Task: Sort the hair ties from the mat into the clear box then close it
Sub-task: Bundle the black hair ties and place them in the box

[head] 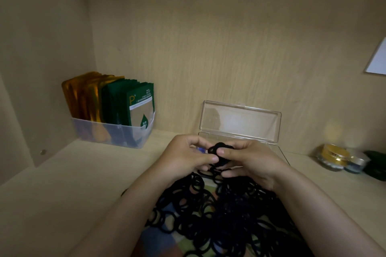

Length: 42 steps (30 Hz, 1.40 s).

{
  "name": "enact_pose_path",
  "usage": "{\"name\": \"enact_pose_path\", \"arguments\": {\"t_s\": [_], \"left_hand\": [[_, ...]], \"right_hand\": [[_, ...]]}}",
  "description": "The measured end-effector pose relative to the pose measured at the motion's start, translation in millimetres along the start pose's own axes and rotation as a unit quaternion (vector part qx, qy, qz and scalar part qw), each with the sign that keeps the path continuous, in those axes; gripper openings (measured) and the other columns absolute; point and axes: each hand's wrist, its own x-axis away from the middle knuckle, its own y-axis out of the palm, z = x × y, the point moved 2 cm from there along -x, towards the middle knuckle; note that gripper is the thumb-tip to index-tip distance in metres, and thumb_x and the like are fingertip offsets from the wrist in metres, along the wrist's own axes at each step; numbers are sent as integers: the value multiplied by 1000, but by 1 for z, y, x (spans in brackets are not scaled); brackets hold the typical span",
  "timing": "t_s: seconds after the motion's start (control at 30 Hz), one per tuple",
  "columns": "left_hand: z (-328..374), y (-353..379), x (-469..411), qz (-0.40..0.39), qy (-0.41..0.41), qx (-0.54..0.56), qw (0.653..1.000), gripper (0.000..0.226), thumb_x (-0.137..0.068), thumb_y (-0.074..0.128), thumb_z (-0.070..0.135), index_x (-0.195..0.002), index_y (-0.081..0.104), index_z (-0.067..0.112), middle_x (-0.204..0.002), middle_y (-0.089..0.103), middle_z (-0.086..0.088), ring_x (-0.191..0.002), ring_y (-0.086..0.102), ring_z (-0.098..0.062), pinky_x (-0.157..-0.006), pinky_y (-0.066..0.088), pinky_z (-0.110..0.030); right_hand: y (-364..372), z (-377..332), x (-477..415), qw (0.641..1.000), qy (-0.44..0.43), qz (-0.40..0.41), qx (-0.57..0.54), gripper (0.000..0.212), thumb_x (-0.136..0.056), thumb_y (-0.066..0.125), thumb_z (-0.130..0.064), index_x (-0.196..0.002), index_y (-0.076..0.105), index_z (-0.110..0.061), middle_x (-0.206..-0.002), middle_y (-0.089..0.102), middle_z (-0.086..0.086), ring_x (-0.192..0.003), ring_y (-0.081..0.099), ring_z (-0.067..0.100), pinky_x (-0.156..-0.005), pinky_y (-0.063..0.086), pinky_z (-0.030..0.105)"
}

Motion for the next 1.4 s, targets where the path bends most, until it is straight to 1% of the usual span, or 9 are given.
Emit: {"name": "enact_pose_path", "arguments": {"t_s": [0.17, 0.37, 0.53, 0.73, 0.87, 1.07, 1.13, 1.23, 1.4], "left_hand": [[1, -14, -8, 70, 70, -137, 986, 13, -84, 76, 32, -96, 72, 30, -93, 70, 6, -81, 67, -3, -65, 48, -10], [-24, -24, -22, 53, 111, -284, 951, 34, -96, 56, 29, -129, 60, 34, -128, 53, 12, -124, 45, -6, -107, 37, -26], [-37, -21, -25, -6, 107, -331, 937, 57, -94, 57, 34, -148, 38, 36, -145, 41, 11, -137, 32, -10, -111, 30, -26], [-43, -16, -26, -14, 114, -354, 928, 59, -88, 56, 49, -144, 37, 43, -143, 33, 17, -136, 26, -4, -109, 37, -34], [-45, -13, -25, -21, 108, -361, 926, 58, -88, 54, 57, -142, 39, 44, -148, 26, 15, -139, 19, -4, -107, 37, -35], [-42, -13, -24, -11, 115, -369, 922, 56, -90, 52, 55, -143, 34, 47, -148, 26, 14, -139, 18, -6, -105, 38, -35], [-43, -13, -24, -16, 109, -370, 922, 56, -91, 52, 55, -144, 36, 46, -149, 25, 14, -140, 17, -6, -106, 37, -35], [-43, -13, -24, -17, 108, -363, 926, 55, -91, 53, 52, -144, 36, 48, -148, 26, 14, -140, 17, -6, -108, 35, -34], [-39, -14, -24, 0, 128, -357, 925, 53, -89, 58, 46, -138, 36, 50, -144, 33, 16, -137, 23, -6, -103, 37, -30]], "right_hand": [[-8, -16, -12, 989, -26, 129, 61, 15, -89, 73, -17, -98, 77, -6, -82, 77, 15, -64, 68, 20, -55, 57, 30], [2, -27, -57, 948, -4, 190, 256, 18, -85, 76, -23, -91, 74, -6, -76, 75, 13, -54, 67, 19, -44, 46, 24], [20, -32, -79, 851, 42, 192, 486, 28, -79, 71, -33, -78, 75, -5, -59, 68, 6, -42, 59, 13, -38, 39, 14], [34, -31, -86, 733, 73, 154, 658, 22, -85, 64, -33, -92, 56, -15, -89, 61, 2, -81, 60, 23, -69, 45, 27], [34, -25, -88, 727, 109, 50, 676, 19, -90, 54, -26, -94, 64, -11, -92, 63, 5, -83, 59, 22, -66, 44, 27], [21, -36, -76, 816, 55, 27, 574, 34, -92, 53, -20, -117, 69, -4, -123, 67, 13, -117, 60, 29, -103, 46, 40], [16, -39, -68, 829, 14, 49, 557, 32, -94, 52, -21, -118, 71, -10, -125, 68, 8, -119, 59, 24, -101, 46, 35], [13, -34, -52, 810, -51, 66, 580, 34, -93, 49, -20, -112, 75, -26, -124, 67, 0, -117, 58, 20, -97, 46, 33], [18, -12, -44, 729, -58, 35, 681, 39, -97, 40, -34, -127, 65, -36, -157, 33, 2, -142, 25, 23, -114, 23, 45]]}}
